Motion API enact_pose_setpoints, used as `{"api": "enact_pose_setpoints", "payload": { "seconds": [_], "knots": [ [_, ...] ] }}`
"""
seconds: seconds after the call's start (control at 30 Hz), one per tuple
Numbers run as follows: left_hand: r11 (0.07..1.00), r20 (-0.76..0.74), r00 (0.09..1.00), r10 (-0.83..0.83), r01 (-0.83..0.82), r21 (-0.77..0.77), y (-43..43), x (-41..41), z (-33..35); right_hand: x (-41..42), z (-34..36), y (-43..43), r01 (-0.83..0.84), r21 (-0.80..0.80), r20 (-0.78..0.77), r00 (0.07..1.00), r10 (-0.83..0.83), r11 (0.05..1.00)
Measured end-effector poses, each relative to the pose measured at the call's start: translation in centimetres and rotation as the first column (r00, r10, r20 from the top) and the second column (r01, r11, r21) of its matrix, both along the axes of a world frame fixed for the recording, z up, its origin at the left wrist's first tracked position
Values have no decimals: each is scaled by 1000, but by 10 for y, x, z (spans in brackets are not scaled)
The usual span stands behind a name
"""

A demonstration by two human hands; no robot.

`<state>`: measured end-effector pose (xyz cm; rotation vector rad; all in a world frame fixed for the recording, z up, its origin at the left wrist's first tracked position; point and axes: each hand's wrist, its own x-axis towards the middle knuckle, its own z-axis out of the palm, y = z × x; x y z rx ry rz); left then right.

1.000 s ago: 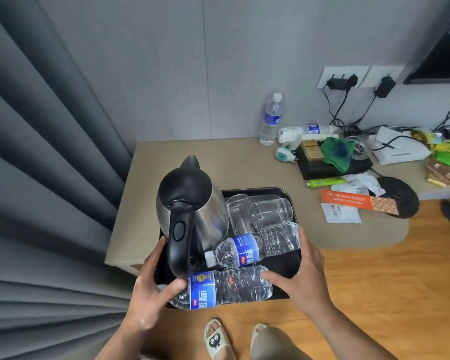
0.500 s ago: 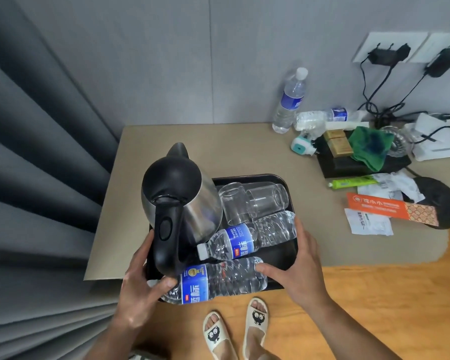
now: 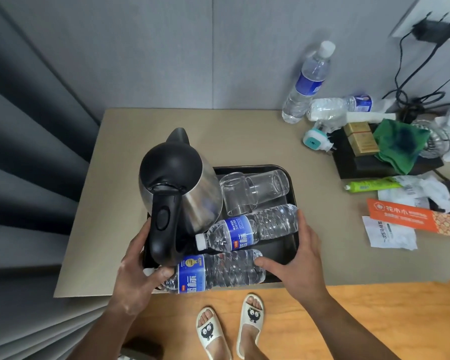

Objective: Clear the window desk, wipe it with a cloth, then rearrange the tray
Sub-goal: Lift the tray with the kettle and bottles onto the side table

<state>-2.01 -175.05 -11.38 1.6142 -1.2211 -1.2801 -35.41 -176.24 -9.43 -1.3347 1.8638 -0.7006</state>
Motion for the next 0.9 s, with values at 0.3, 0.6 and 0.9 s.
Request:
{"api": "enact_pose_setpoints", "payload": {
  "seconds": [0.3,0.6,0.9],
  "knots": [
    [1000,50,999,-15,14,20,-15,2,-17,-1,-18,-11,12,0,7,1000,-12,1000],
    [999,72,997,-22,19,41,-18,3,-14,-3,-23,-12,6,13,-12,1000,-6,1000],
    [997,53,999,-8,4,76,-16,-3,0,-8,-16,-10,7,8,11,1000,-7,1000]
  ]
}}
